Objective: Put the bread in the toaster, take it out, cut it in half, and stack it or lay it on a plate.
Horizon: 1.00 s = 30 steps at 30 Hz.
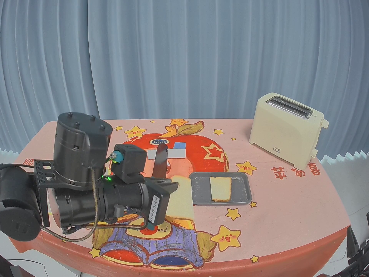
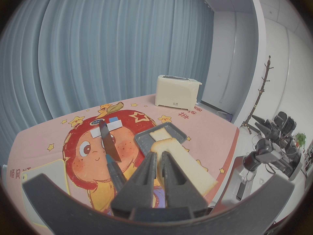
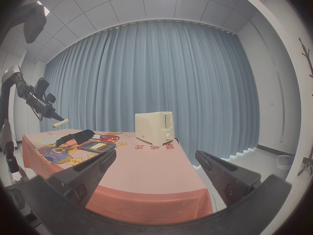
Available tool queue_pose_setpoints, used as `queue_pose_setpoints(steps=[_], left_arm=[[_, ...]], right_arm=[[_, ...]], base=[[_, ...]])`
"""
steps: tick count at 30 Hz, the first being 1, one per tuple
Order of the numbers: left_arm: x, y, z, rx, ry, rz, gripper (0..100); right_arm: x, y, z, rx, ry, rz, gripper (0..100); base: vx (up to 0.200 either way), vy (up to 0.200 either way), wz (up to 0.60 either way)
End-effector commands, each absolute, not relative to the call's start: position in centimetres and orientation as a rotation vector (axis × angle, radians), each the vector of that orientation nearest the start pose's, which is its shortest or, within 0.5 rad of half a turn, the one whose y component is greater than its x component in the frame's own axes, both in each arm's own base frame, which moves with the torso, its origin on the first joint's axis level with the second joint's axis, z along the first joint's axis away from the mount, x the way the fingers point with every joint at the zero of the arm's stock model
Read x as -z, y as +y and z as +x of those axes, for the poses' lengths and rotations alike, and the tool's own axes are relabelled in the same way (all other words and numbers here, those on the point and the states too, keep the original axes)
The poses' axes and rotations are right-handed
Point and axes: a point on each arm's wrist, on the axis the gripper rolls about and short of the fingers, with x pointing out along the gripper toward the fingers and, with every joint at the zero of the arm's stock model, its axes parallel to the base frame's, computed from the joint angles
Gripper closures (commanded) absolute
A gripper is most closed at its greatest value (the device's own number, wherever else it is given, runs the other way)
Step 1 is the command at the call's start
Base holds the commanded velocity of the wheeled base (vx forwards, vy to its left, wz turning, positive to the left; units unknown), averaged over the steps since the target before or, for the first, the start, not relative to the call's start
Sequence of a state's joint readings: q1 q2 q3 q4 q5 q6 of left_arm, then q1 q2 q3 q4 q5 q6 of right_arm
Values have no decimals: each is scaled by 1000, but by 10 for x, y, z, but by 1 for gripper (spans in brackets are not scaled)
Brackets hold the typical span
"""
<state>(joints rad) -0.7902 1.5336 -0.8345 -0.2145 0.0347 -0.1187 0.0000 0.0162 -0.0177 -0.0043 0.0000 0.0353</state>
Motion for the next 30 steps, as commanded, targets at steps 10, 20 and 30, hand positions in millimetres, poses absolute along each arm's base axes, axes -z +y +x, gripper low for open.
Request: queue_pose_setpoints(steps=[10,20,30], left_arm=[[-205,-212,211,716,477,79,100],[-222,-228,228,715,526,140,100],[-200,-236,254,676,572,153,100]], right_arm=[[-76,0,-23,0,-5,35,0],[-76,0,-23,0,-5,35,0],[-76,0,-23,0,-5,35,0]], base=[[0,0,0],[0,0,0],[0,0,0]])
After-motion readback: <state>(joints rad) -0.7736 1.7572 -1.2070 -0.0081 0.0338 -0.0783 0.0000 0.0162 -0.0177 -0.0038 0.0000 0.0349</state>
